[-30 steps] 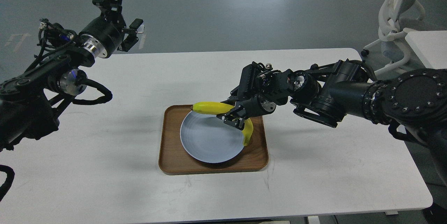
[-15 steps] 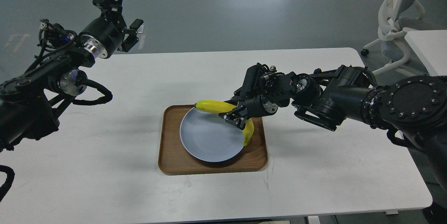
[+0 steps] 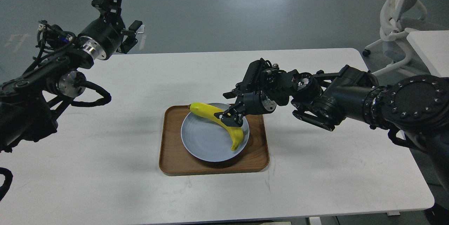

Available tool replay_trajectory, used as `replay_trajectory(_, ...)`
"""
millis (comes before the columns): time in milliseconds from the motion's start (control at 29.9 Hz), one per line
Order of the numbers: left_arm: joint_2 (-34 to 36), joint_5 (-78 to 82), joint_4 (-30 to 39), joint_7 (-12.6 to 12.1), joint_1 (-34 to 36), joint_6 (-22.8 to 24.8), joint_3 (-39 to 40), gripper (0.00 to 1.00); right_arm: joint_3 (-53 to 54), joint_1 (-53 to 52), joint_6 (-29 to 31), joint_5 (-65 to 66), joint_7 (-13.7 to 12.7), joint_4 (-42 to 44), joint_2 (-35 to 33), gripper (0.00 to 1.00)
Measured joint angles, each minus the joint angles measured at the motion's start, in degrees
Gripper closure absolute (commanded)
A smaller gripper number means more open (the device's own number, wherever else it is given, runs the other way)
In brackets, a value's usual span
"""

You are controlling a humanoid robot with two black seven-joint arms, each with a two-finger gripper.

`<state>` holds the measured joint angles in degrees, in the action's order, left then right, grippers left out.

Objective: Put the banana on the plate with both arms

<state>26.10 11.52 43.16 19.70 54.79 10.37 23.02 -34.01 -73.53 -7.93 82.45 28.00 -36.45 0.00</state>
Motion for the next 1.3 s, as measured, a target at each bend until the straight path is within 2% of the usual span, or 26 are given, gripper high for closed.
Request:
replay_trajectory(67, 0.0, 0.0, 0.0, -0.06, -0.1, 0.02, 0.0, 0.02, 0.0, 0.01, 0.01, -0.01, 0.0, -0.03, 0.0, 0.09)
replay_trajectory(200, -0.01, 0.0, 0.0, -0.31, -0.22, 0.1, 0.0, 0.02, 0.86, -0.53, 0.02, -0.18, -0.01, 0.33, 0.0, 0.06)
replay_trajectory(301, -0.14, 0.12, -0.08, -0.34, -0.26, 0.2, -0.01, 0.02, 5.75, -1.13, 0.22, -2.99, -0.01, 0.75, 0.0, 0.04)
replay_trajectory(434, -0.17, 0.41, -0.48, 0.04, -0.35, 0.59, -0.06, 0.02, 13.61, -1.58, 3.15, -17.39, 0.0, 0.84, -0.34, 0.04)
replay_trajectory(568, -0.32, 0.47, -0.4, 0.32, -1.43, 1.85, 0.05, 0.02, 20.59, -1.49, 7.28, -38.64, -0.24, 0.68, -4.12, 0.04)
replay_trajectory(735, -1.05, -0.24, 0.05, 0.49, -3.18, 7.97, 0.79, 0.02, 29.69, 0.89, 10.34, -64.19, -5.43, 0.06, -10.34, 0.04)
replay_trajectory(869, -2.71, -0.94, -0.09, 0.65, -5.06, 9.11, 1.44, 0.02, 41.77, 6.18, 10.89, -79.2, -11.88, -2.05, -14.45, 0.04)
replay_trajectory(969, -3.3, -1.2, -0.03, 0.81, -6.57, 9.24, 2.67, 0.02, 50.63, 11.39, 11.71, -83.56, -15.35, -4.93, -17.14, 0.04)
replay_trajectory(1136, -3.4, -1.42, 0.17, 0.91, -9.17, 9.75, 5.95, 0.02, 57.61, 18.18, 13.36, -85.0, -18.55, -7.63, -19.19, 0.01)
replay_trajectory(1303, -3.15, -2.18, 0.66, 0.93, -12.3, 11.16, 9.47, 0.02, 58.77, 20.36, 13.79, -84.93, -18.93, -9.69, -20.7, 0.0)
